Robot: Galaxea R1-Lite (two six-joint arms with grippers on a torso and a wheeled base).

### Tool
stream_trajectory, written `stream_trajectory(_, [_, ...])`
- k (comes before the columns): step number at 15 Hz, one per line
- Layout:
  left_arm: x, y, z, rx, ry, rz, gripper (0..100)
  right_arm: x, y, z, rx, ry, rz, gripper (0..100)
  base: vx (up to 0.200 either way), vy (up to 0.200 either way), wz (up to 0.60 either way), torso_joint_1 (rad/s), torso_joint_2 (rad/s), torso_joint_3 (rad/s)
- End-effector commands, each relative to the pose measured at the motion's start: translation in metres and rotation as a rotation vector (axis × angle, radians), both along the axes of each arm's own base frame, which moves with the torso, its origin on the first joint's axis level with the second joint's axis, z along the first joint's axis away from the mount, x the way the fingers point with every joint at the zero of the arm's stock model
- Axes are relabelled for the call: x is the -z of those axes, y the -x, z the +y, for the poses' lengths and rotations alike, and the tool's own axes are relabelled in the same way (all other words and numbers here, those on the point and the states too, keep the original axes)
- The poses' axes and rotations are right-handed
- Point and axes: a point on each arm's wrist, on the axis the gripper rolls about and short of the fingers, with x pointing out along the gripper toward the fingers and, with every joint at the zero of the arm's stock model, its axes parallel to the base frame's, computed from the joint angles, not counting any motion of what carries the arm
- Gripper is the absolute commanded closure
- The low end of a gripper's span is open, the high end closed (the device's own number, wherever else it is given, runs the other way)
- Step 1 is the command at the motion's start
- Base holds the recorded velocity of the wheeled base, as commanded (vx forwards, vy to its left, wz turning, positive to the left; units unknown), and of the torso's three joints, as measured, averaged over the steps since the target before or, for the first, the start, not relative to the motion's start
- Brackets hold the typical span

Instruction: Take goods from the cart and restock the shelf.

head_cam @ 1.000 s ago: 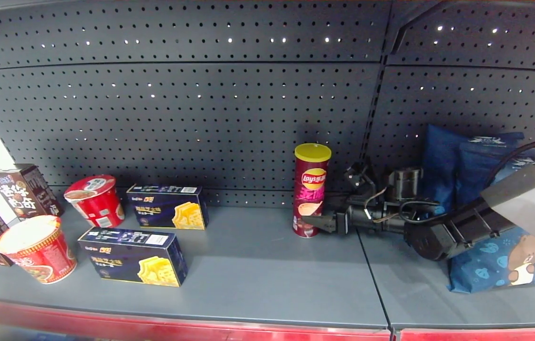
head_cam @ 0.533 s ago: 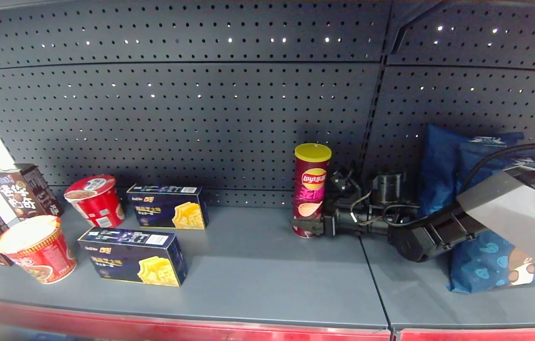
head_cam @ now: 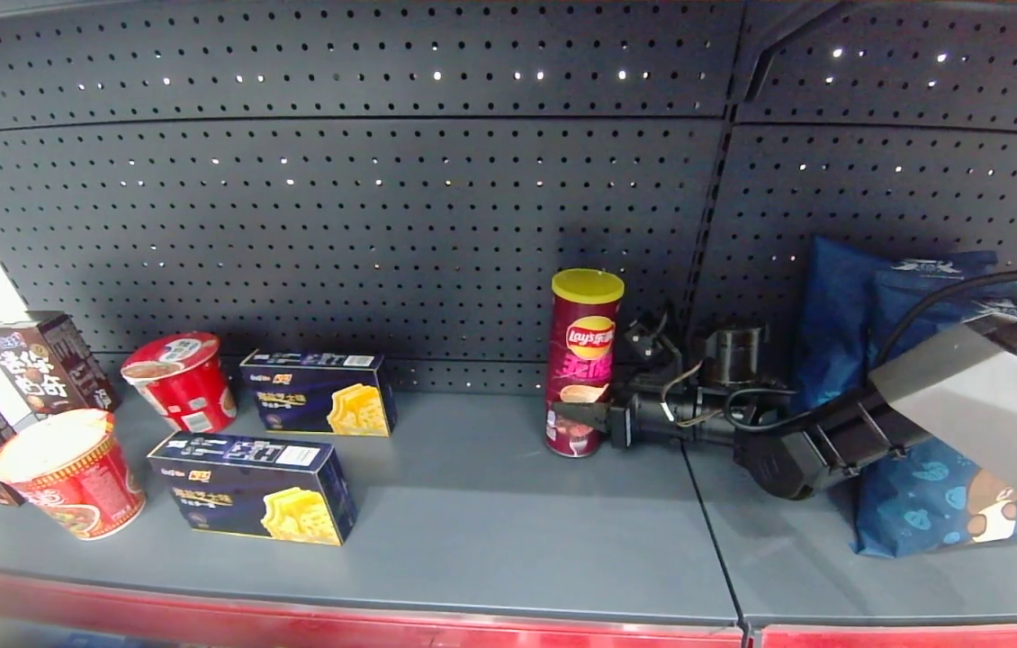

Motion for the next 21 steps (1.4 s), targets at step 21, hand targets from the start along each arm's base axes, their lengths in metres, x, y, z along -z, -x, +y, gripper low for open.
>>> stream_trajectory(21, [-0.003,0.008,0.001,-0.028,0.002,-0.068,100,-0.014,0.157,-0.066,-0.009,0.081,0.087,100,0.000,0.000,0.00,0.000,0.00,0.000])
